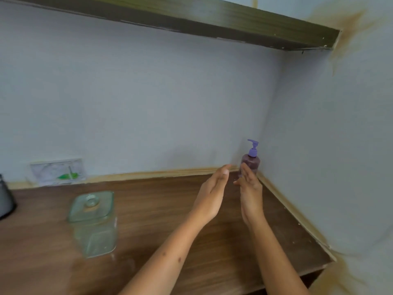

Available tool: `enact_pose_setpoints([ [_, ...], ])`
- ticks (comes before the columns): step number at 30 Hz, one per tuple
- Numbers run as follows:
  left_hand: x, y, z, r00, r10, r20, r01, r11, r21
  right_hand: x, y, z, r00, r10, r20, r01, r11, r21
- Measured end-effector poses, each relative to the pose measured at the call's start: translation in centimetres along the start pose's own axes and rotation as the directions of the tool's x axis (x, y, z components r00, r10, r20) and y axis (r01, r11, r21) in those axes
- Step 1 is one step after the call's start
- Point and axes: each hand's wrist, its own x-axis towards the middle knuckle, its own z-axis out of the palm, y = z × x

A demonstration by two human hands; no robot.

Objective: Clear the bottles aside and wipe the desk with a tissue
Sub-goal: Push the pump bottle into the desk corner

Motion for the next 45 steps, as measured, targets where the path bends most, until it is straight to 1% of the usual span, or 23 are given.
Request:
enact_pose_setpoints([
  [3,-4.0,1.5,-2.2,0.982,0.135,-0.135,-0.125,0.989,0.074,-3.1,-0.5,2.5,0.993,0.008,0.119,-0.012,0.999,0.031],
  [5,-6.7,2.1,-3.6,0.946,0.25,-0.208,-0.222,0.964,0.148,-5.0,-0.5,4.1,0.982,0.009,0.188,-0.016,0.999,0.036],
  [7,-9.2,1.9,-5.1,0.896,0.365,-0.253,-0.301,0.918,0.26,-6.8,-0.3,5.5,0.966,0.015,0.259,-0.022,0.999,0.025],
  [9,-11.6,1.1,-6.8,0.806,0.513,-0.295,-0.358,0.82,0.447,-8.7,0.1,6.9,0.943,0.02,0.331,-0.02,1.0,-0.002],
  [10,-12.6,0.5,-7.7,0.752,0.578,-0.317,-0.362,0.764,0.533,-9.6,0.3,7.6,0.932,0.027,0.362,-0.019,1.0,-0.025],
  [11,-13.7,-0.1,-8.7,0.7,0.623,-0.349,-0.345,0.723,0.598,-10.6,0.4,8.3,0.92,0.036,0.391,-0.018,0.999,-0.049],
  [12,-14.7,-0.8,-9.5,0.657,0.642,-0.396,-0.309,0.708,0.635,-11.5,0.7,9.0,0.908,0.048,0.415,-0.02,0.997,-0.071],
  [13,-15.6,-1.4,-10.3,0.62,0.633,-0.463,-0.26,0.723,0.64,-12.4,0.9,9.6,0.897,0.066,0.437,-0.029,0.995,-0.091],
  [14,-16.3,-2.1,-10.9,0.592,0.594,-0.544,-0.208,0.765,0.609,-13.1,1.2,10.2,0.882,0.09,0.462,-0.043,0.993,-0.111],
  [16,-17.4,-3.1,-11.9,0.558,0.44,-0.703,-0.108,0.879,0.464,-14.4,1.6,11.3,0.84,0.127,0.528,-0.061,0.988,-0.141],
  [18,-17.9,-3.8,-12.5,0.54,0.246,-0.805,-0.03,0.961,0.274,-15.5,1.9,12.3,0.802,0.149,0.579,-0.068,0.985,-0.159],
  [20,-18.0,-4.7,-13.0,0.55,0.065,-0.832,-0.01,0.997,0.071,-16.4,2.0,13.1,0.771,0.161,0.617,-0.071,0.983,-0.167],
  [22,-17.6,-5.7,-13.1,0.599,-0.053,-0.799,-0.076,0.989,-0.124,-17.0,2.2,13.7,0.749,0.155,0.644,-0.061,0.984,-0.166],
  [24,-17.0,-6.5,-12.9,0.644,-0.097,-0.758,-0.116,0.968,-0.223,-17.4,2.8,14.2,0.746,0.148,0.649,-0.03,0.981,-0.19],
  [27,-16.2,-6.2,-12.1,0.701,-0.125,-0.702,-0.13,0.946,-0.297,-17.2,3.2,13.9,0.778,0.137,0.613,-0.009,0.978,-0.208],
  [30,-15.1,-5.4,-10.8,0.768,-0.117,-0.63,-0.138,0.929,-0.342,-16.2,2.3,12.5,0.827,0.125,0.548,-0.025,0.982,-0.187],
  [32,-14.2,-5.1,-9.5,0.819,-0.097,-0.565,-0.126,0.931,-0.342,-15.3,1.7,11.2,0.854,0.104,0.509,-0.027,0.987,-0.156],
  [36,-12.0,-4.4,-6.3,0.895,-0.109,-0.433,-0.059,0.932,-0.358,-13.3,0.8,7.8,0.911,0.058,0.408,-0.012,0.993,-0.114],
  [39,-10.3,-3.9,-3.2,0.945,-0.109,-0.307,-0.008,0.935,-0.355,-11.5,0.3,4.8,0.94,0.037,0.339,0.01,0.991,-0.135],
  [42,-8.7,-3.4,-0.1,0.981,-0.111,-0.159,0.053,0.942,-0.332,-9.6,-0.6,1.5,0.962,0.008,0.274,0.034,0.988,-0.151],
  [45,-7.1,-2.5,2.8,0.99,-0.139,-0.021,0.125,0.941,-0.315,-7.9,-1.2,-2.1,0.987,0.001,0.162,0.025,0.987,-0.16],
])
